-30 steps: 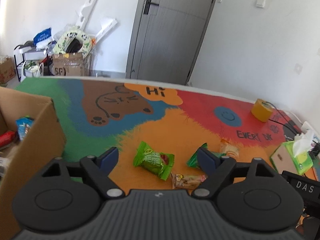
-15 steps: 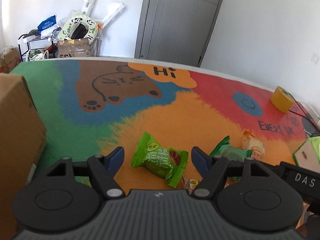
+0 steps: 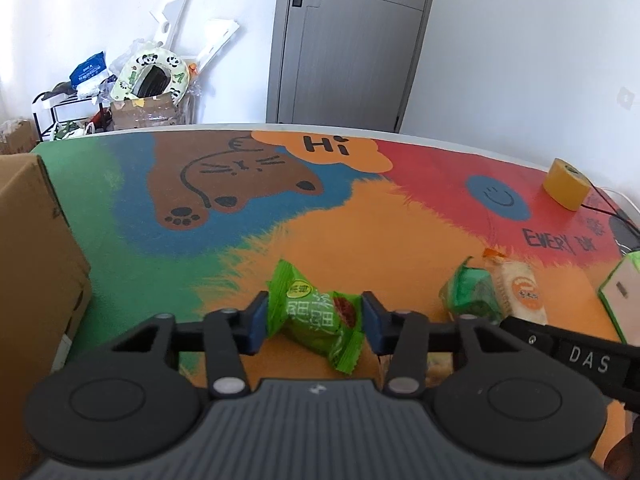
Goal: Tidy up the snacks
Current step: 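Grasp the green-wrapped snack with the left gripper while the right grasps the cream cake packet, then carry the green snack and cake packet in both grippers over the box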
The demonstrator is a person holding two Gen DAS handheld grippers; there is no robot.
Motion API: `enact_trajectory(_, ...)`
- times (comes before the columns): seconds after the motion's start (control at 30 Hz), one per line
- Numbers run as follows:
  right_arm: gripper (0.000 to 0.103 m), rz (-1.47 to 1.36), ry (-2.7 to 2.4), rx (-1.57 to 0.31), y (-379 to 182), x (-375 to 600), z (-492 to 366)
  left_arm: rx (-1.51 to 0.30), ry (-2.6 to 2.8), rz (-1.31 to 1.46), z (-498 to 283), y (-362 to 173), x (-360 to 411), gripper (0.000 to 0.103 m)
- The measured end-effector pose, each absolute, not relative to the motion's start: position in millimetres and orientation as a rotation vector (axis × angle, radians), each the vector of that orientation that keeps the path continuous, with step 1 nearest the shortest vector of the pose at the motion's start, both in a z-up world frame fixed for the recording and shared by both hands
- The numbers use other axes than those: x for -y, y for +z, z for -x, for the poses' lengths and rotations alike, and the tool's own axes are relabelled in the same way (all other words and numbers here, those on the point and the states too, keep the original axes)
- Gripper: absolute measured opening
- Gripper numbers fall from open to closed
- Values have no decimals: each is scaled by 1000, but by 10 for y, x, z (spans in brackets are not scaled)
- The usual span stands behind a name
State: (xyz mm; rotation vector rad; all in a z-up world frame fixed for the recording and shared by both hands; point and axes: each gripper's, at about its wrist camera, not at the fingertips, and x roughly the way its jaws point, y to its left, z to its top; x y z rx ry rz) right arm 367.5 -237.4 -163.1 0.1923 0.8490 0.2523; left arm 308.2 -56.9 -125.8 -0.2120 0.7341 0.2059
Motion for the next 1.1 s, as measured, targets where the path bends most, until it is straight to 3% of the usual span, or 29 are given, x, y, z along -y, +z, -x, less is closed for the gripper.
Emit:
enact_trajectory(0.57,36,-282,249,-847,-1576,2626,-3026,-682,131,230,-2433,-1006,625,40)
enact_trajectory(1.1,36,-328,332,-711,-1088,2579,-2516,-566,101,230,-1865,-574,493,40)
